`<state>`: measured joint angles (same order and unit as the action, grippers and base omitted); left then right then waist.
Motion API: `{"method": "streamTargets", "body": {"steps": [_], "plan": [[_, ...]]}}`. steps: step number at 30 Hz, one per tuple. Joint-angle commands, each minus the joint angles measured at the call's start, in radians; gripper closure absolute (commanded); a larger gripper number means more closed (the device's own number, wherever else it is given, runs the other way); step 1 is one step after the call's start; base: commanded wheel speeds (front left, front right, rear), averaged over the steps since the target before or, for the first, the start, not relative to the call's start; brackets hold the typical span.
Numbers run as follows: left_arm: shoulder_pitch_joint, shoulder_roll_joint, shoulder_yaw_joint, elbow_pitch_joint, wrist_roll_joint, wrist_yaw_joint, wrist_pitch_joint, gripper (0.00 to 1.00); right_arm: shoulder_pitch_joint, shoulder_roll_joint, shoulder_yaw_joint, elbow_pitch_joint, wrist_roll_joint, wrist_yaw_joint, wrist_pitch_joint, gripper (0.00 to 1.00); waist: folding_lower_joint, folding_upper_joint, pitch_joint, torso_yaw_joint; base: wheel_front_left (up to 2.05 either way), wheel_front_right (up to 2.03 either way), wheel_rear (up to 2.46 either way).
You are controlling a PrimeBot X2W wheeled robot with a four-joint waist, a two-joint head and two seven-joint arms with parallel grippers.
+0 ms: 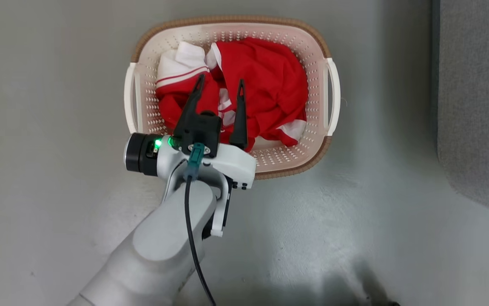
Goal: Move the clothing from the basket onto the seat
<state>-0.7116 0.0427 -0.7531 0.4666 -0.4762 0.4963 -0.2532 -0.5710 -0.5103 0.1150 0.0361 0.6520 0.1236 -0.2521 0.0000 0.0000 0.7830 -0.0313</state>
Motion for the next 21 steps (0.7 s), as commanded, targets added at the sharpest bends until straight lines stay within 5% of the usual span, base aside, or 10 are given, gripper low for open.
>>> {"method": "streamTargets", "body": {"steps": [1,11,21], "plan": [[-0.016,0.008,0.011,-0.002,-0.017,-0.001,-0.009,0.0,0.011,-0.026,0.01,-0.033,0.011,0.007,-0.01,0.0,0.0,0.0,0.024,-0.011,0.0,0.0,0.0],[-0.156,0.008,-0.068,0.197,-0.185,-0.036,-0.009,0.0,-0.033,-0.014,0.022,-0.114,0.023,0.007,-0.01,0.0,0.0,0.0,0.108,-0.059,0.0,0.0,0.0],[-0.281,0.008,-0.136,0.407,-0.322,-0.02,-0.009,0.0,-0.064,0.012,0.029,-0.189,0.044,0.007,-0.01,0.0,0.0,0.0,0.181,-0.128,0.0,0.0,0.0]]}}
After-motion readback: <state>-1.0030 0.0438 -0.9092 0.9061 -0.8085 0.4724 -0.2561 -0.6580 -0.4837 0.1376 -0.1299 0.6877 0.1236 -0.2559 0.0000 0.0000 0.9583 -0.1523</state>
